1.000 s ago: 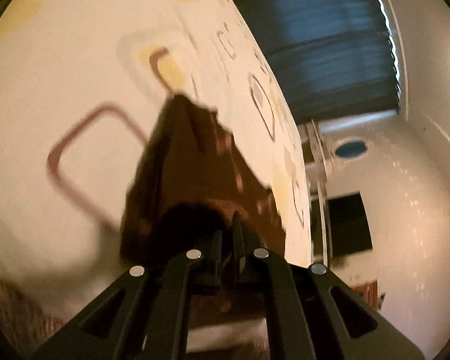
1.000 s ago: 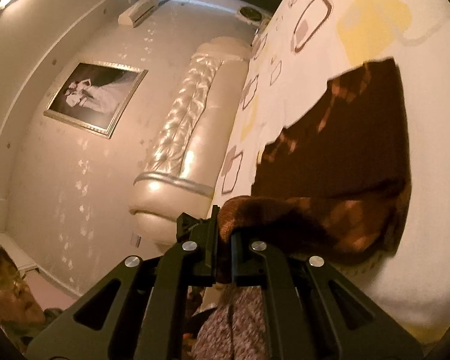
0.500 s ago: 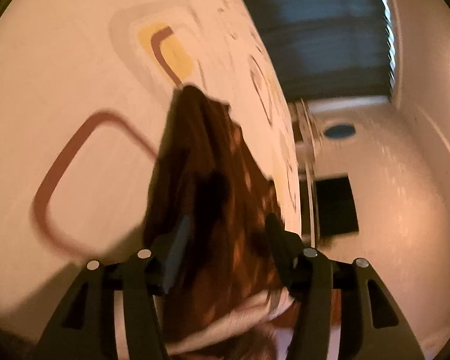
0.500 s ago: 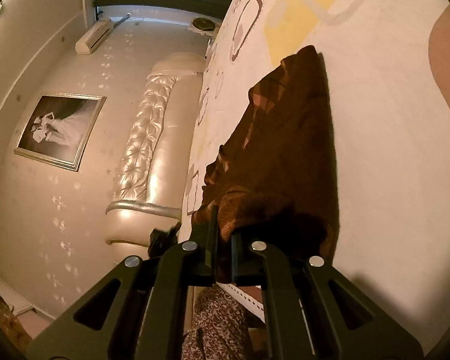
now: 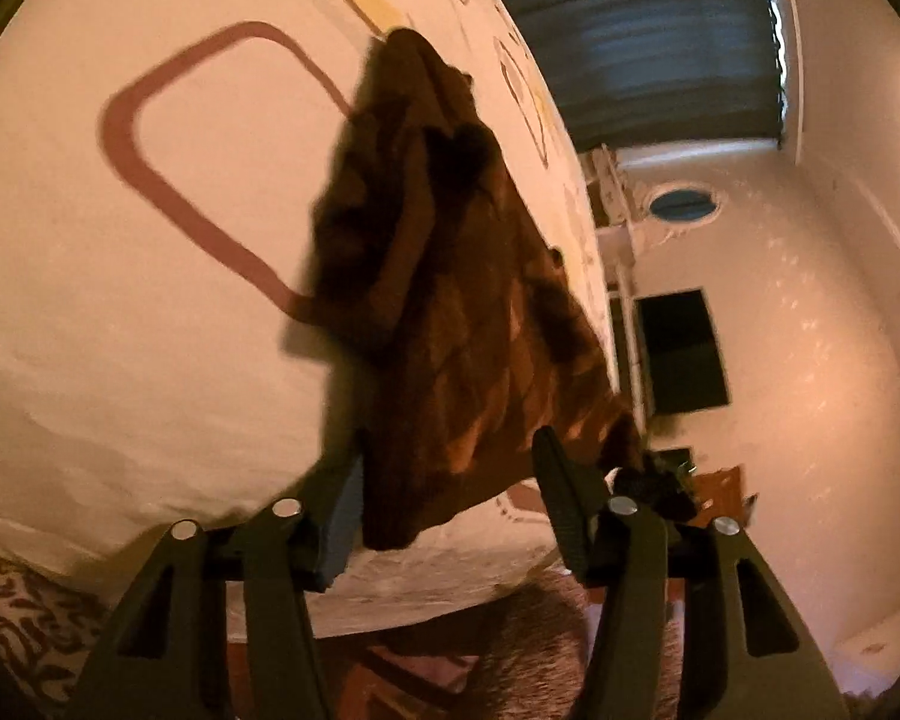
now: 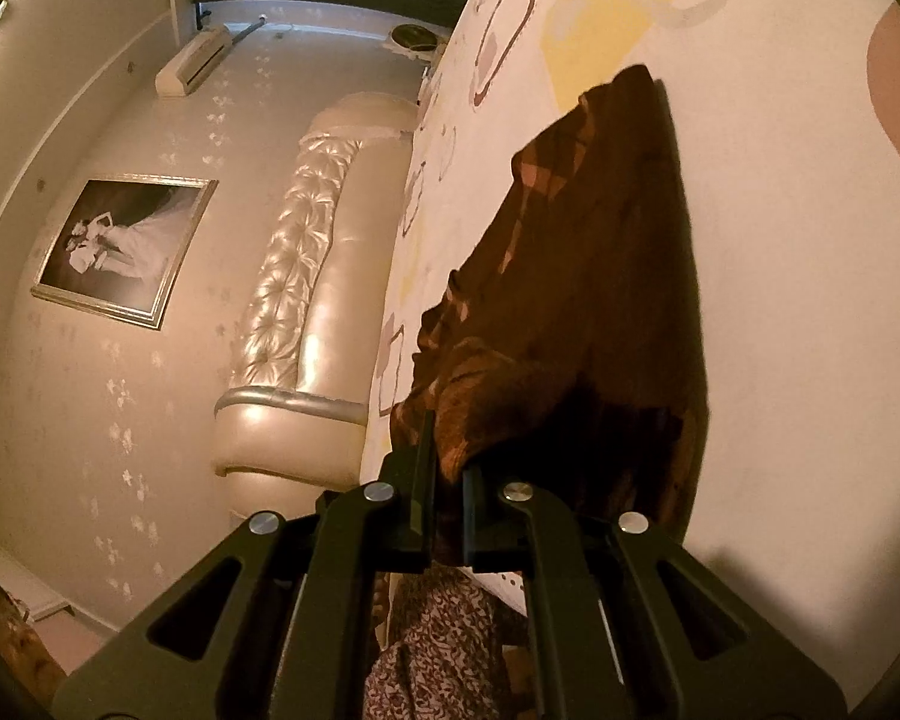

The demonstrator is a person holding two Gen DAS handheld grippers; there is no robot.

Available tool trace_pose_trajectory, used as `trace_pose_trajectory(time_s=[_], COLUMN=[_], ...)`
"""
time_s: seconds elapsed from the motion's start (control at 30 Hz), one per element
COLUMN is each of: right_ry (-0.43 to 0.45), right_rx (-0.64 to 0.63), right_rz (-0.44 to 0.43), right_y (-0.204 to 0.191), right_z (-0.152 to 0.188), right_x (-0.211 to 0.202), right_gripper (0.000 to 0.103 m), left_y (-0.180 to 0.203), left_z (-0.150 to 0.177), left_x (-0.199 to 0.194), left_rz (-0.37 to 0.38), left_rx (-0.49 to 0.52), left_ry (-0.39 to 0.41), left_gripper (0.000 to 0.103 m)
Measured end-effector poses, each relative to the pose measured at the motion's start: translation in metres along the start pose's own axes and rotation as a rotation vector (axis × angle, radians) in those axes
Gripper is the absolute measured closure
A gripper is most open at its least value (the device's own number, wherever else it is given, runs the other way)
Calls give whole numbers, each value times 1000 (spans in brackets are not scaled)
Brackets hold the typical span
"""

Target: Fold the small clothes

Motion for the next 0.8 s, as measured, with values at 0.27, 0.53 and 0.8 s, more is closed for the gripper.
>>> trace_pose_trajectory(time_s=[0.27,0.53,0.8], right_ry=[-13,5,34], right_rx=[-20,-48,-36], right_rz=[-6,-77,-178], right_y=[-12,-51,-81], right_z=[8,22,27], right_x=[-4,-47,-81], right_gripper=[97,97,97], left_y=[28,79,129], left_z=[7,1,-2], left_x=[11,-39,-87], left_rz=[26,209,340], left_rx=[36,38,-33], left_ry=[-35,92,259], left_gripper=[98,98,98])
Point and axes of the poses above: each gripper's, at about its wrist camera, not at the fingertips, and x roughly the way its jaws point, y to its right, z to its underside, the point moved 2 cm from there along x, roughly the way its jaws point, and after that the axes turned 15 degrees about y, right-handed, at the moved point
